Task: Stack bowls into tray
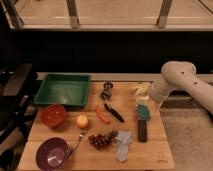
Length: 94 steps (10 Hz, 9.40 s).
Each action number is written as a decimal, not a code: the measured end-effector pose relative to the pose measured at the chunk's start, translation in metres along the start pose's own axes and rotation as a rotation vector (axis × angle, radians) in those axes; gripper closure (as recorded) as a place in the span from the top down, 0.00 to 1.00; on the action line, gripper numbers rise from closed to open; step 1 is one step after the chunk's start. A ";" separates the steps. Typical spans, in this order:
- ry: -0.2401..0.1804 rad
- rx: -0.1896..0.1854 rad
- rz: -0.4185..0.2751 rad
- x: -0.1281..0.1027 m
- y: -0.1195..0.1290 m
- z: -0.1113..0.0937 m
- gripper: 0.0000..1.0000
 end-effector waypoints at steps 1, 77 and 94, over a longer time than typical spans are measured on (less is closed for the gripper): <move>0.000 0.000 0.000 0.000 0.000 0.000 0.80; 0.447 -0.193 -0.818 0.331 0.271 0.151 0.00; 0.548 -0.101 -0.797 0.415 0.201 0.148 0.41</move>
